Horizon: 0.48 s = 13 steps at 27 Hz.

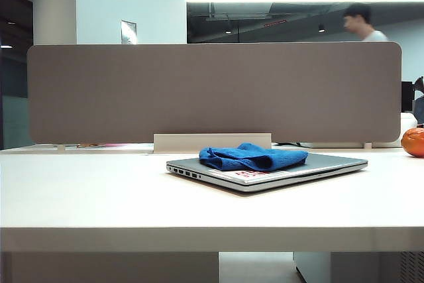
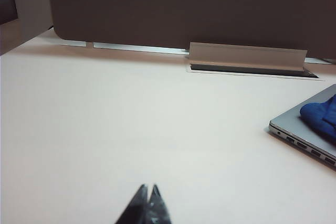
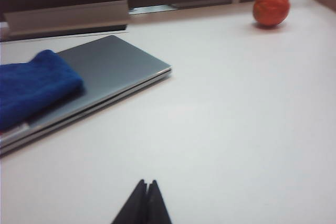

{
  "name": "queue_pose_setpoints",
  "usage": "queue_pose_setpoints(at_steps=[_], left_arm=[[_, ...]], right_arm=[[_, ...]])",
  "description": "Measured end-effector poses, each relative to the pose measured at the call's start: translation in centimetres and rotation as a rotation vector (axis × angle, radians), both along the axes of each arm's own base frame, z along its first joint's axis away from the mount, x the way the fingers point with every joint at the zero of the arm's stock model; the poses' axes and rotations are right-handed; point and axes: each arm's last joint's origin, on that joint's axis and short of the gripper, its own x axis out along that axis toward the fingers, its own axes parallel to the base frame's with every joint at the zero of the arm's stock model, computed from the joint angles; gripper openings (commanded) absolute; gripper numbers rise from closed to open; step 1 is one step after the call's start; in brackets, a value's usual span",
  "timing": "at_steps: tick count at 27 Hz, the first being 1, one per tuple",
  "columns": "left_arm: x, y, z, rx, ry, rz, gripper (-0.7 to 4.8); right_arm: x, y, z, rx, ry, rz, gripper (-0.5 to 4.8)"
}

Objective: Pick up the blue rag and put it over the laptop.

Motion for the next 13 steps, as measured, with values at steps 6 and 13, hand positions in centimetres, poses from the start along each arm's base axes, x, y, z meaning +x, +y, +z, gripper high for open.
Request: queue_pose_setpoints(at_steps=[6,13], left_arm=[[0.0,0.0,0.0,0.0,0.0,0.0,-0.05],[0.0,0.0,0.0,0.0,0.0,0.0,-0.05]], right_arm=[[-0.01,-0.12,0.0,-0.047,0.003,-0.035,0.0],[-0.01,-0.11,0.0,-0.049,0.003,-0.032,0.0]])
